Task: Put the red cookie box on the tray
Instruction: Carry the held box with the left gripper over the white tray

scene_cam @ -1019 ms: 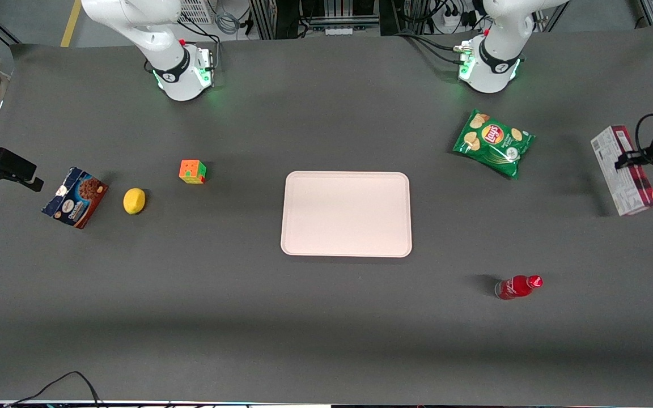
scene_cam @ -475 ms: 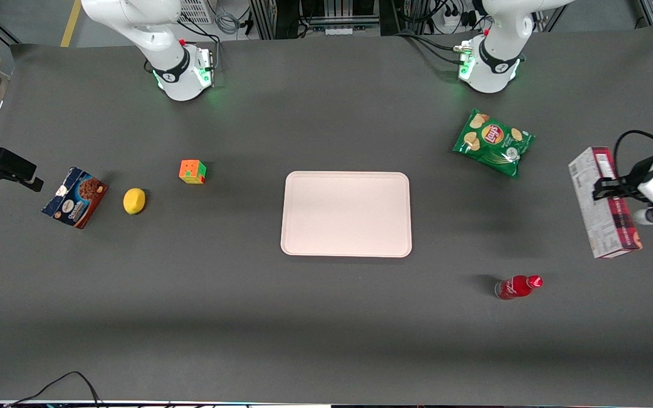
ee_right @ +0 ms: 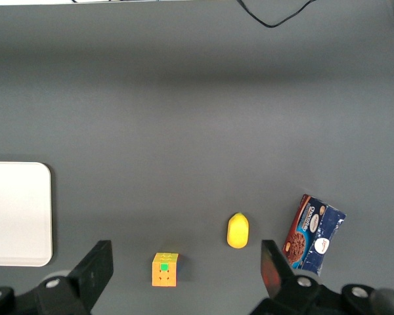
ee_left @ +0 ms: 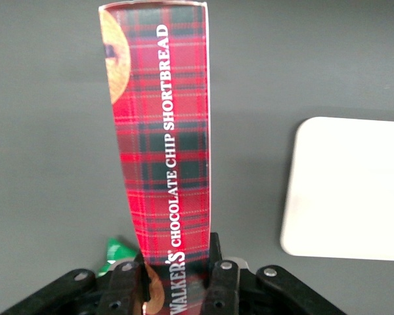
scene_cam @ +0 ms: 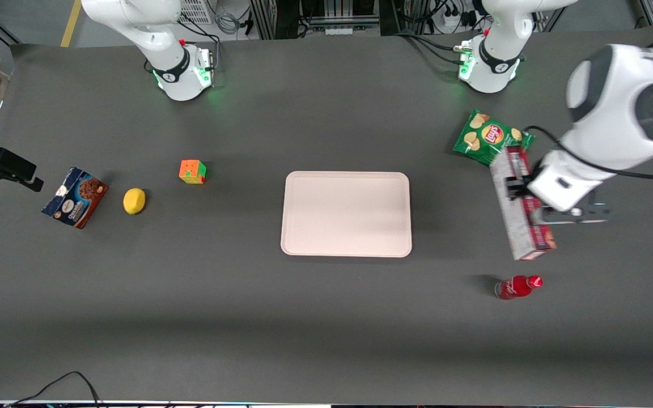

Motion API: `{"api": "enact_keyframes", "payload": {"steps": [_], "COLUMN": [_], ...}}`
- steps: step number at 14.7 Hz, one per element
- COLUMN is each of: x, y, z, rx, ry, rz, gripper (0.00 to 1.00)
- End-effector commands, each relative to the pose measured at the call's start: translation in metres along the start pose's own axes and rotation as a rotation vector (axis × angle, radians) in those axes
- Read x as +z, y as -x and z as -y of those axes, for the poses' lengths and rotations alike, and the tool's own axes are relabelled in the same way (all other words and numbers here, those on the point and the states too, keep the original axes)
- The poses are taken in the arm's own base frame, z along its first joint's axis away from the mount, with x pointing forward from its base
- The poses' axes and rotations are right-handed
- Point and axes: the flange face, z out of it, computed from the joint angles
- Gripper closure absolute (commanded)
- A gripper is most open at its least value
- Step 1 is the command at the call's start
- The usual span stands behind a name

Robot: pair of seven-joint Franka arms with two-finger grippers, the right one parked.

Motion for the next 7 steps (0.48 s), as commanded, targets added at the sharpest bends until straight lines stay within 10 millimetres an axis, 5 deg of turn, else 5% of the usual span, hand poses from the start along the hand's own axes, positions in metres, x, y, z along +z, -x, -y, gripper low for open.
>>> {"api": "enact_keyframes", "payload": {"steps": [1,7], "x": [0.025,0.118], "y": [0.000,0.005], "z": [-0.075,-0.170], "rx": [-0.023,0.020], "ry": [0.037,0.100], "rz": [-0.015,-0.004], "gripper": [0.84,0.85]}}
